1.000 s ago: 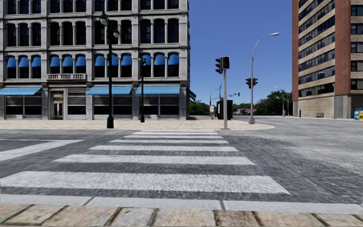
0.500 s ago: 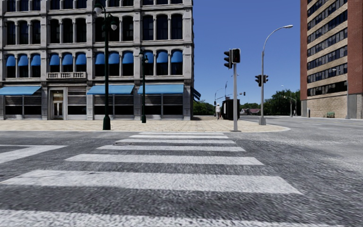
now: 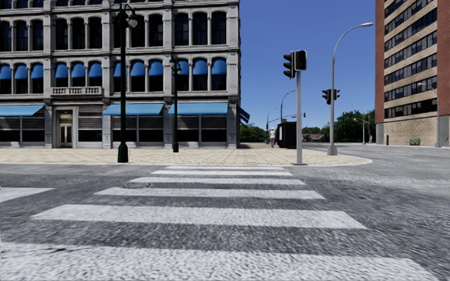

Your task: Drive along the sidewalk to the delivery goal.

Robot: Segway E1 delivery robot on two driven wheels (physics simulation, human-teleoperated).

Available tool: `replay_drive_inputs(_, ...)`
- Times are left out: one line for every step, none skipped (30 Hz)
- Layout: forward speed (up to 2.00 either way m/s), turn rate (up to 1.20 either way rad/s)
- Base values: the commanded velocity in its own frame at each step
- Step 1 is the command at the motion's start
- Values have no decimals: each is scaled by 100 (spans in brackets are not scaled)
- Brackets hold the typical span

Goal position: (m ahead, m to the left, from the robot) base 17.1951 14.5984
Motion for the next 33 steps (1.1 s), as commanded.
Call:
replay_drive_inputs(132, 0)
replay_drive_inputs(132, 0)
replay_drive_inputs(132, 0)
replay_drive_inputs(132, 0)
replay_drive_inputs(132, 0)
replay_drive_inputs(132, 0)
replay_drive_inputs(132, 0)
replay_drive_inputs(132, 0)
replay_drive_inputs(132, 0)
replay_drive_inputs(132, 0)
replay_drive_inputs(134, 0)
replay_drive_inputs(140, 0)
replay_drive_inputs(141, 0)
replay_drive_inputs(141, 0)
replay_drive_inputs(142, 0)
replay_drive_inputs(142, 0)
replay_drive_inputs(142, 0)
replay_drive_inputs(142, 0)
replay_drive_inputs(142, 0)
replay_drive_inputs(142, 0)
replay_drive_inputs(145, 0)
replay_drive_inputs(145, 0)
replay_drive_inputs(200, 0)
replay_drive_inputs(200, 0)
replay_drive_inputs(200, 0)
replay_drive_inputs(200, 0)
replay_drive_inputs(200, 0)
replay_drive_inputs(200, 0)
replay_drive_inputs(200, 0)
replay_drive_inputs(200, 0)
replay_drive_inputs(200, 0)
replay_drive_inputs(200, 0)
replay_drive_inputs(200, 0)
